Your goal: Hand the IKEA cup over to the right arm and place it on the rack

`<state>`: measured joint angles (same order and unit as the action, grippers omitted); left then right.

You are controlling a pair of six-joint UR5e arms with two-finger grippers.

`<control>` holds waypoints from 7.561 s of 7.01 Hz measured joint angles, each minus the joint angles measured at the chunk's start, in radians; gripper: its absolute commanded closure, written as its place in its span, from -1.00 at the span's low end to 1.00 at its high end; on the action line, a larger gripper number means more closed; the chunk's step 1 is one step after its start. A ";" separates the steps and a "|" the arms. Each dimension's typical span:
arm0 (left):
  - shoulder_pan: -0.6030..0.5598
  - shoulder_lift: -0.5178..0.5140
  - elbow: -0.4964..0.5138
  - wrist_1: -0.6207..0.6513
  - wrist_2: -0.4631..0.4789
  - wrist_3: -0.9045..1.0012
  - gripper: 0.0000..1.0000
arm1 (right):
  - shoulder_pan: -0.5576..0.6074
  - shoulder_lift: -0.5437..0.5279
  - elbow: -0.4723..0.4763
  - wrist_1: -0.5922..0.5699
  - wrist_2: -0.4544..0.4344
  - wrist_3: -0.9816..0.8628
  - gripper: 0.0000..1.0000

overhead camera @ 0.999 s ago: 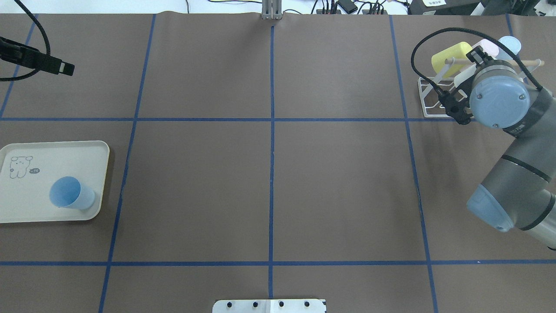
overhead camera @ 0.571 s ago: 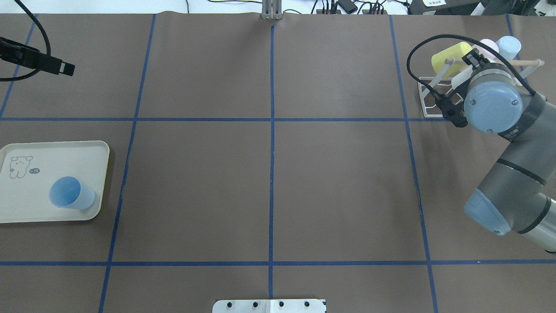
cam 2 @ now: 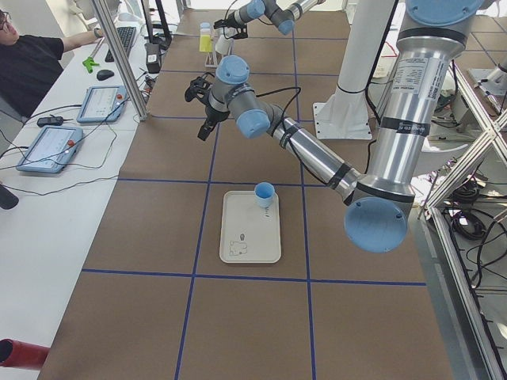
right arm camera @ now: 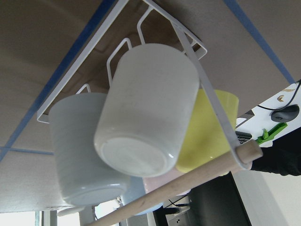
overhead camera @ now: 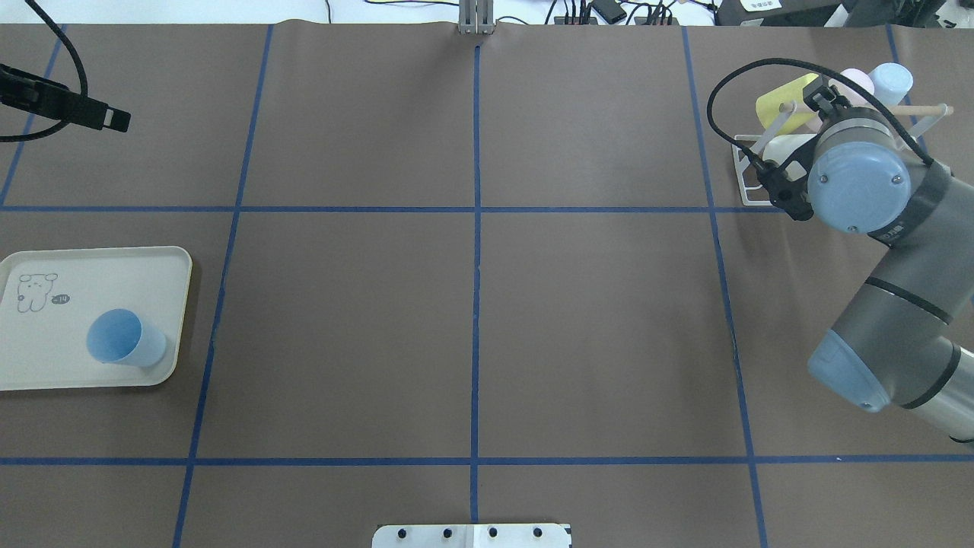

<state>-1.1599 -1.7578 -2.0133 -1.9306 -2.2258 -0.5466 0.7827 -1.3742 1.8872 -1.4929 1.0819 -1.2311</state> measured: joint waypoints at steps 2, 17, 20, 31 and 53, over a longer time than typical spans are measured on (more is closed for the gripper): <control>-0.001 0.029 -0.009 -0.003 0.009 0.005 -1.00 | 0.001 0.054 0.042 -0.002 0.020 0.109 -0.98; 0.325 0.383 0.167 -0.472 0.240 -0.226 -1.00 | -0.144 0.246 0.259 0.009 0.602 1.673 -0.98; 0.361 0.453 0.169 -0.570 0.233 -0.227 -0.53 | -0.149 0.245 0.257 0.009 0.598 1.673 -0.98; 0.072 0.401 0.109 -0.489 0.085 -0.072 1.00 | -0.196 0.235 0.162 0.329 0.597 1.663 -0.98; 0.441 -0.347 0.262 -0.640 0.054 -1.074 0.58 | -0.306 0.240 -0.176 1.247 0.532 1.469 0.07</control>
<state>-0.7191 -2.1044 -1.7510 -2.5706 -2.1714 -1.6204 0.4772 -1.1337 1.7111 -0.2455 1.6136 0.2378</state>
